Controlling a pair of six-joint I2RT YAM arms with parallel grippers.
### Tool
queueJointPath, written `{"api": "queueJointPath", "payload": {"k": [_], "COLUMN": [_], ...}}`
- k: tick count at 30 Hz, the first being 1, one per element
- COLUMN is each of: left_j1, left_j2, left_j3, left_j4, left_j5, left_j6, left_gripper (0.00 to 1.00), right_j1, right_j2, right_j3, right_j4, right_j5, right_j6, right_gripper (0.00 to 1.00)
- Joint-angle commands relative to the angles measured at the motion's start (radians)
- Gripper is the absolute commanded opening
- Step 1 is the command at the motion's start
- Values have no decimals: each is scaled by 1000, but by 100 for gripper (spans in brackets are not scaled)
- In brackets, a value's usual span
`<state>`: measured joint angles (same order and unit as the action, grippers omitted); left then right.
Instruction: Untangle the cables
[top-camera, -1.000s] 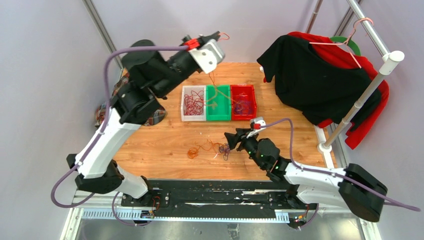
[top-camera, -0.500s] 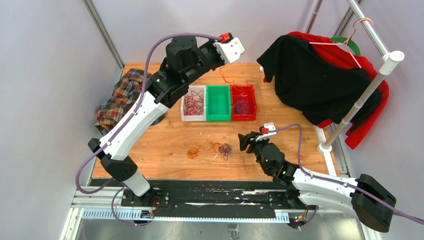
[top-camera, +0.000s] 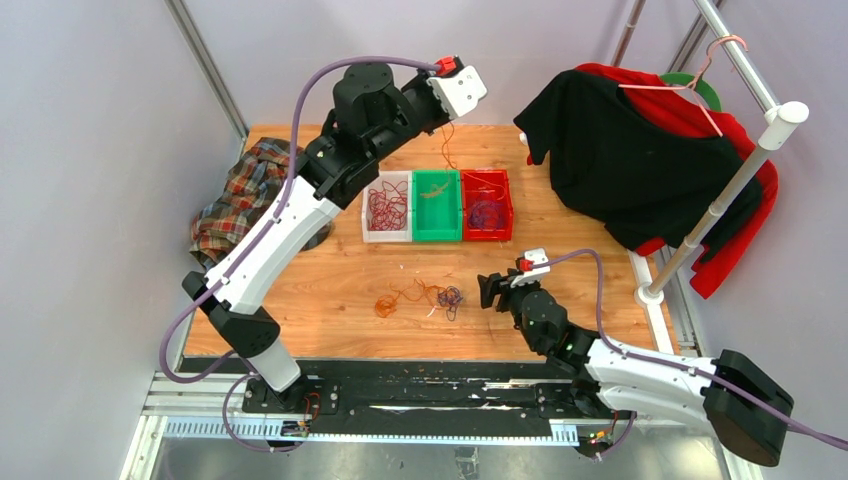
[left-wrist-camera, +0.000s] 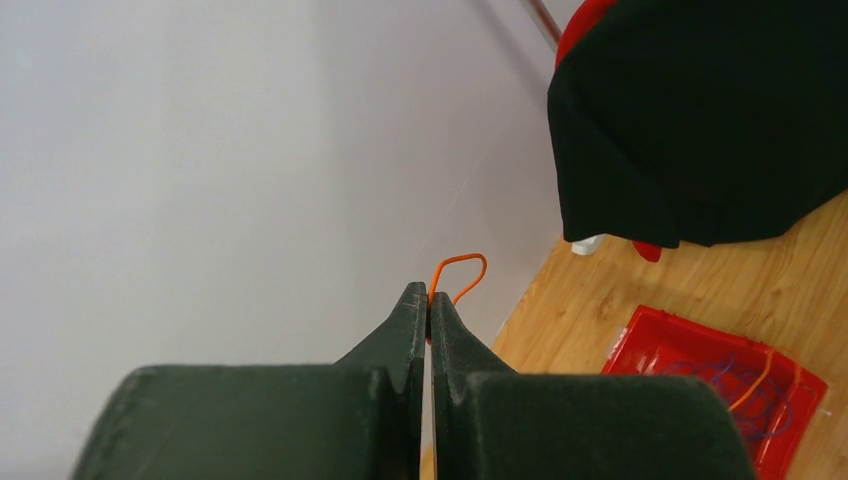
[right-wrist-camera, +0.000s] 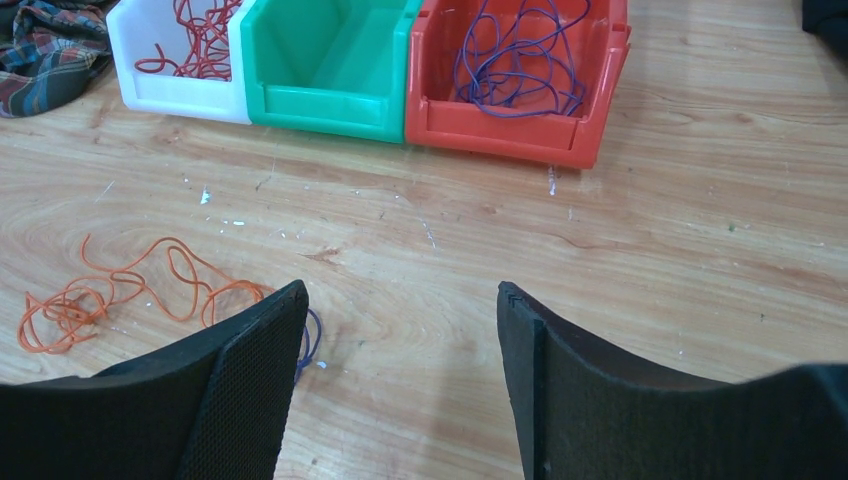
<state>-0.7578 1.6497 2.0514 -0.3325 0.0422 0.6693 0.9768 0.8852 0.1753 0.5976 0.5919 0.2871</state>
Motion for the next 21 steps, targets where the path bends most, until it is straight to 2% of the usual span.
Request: {"api": "queueJointPath", "payload": {"k": [1, 14, 21], "left_j1": [24, 74, 106], "left_j2": [-38, -40, -27], "left_j3": [-60, -257, -195], "left_j4": [43, 40, 79], "left_j5": [25, 97, 116], "left_j6": [-15, 41, 26], "left_gripper": [0, 1, 1], "right_j1": [0, -27, -35], "right_j2": [-36, -107, -113], "right_j3": [7, 102, 98], "right_j4": [-27, -105, -125], "right_j5": [22, 31, 30], "right_j6": [-18, -118, -126], "right_gripper": [70, 71, 70]}}
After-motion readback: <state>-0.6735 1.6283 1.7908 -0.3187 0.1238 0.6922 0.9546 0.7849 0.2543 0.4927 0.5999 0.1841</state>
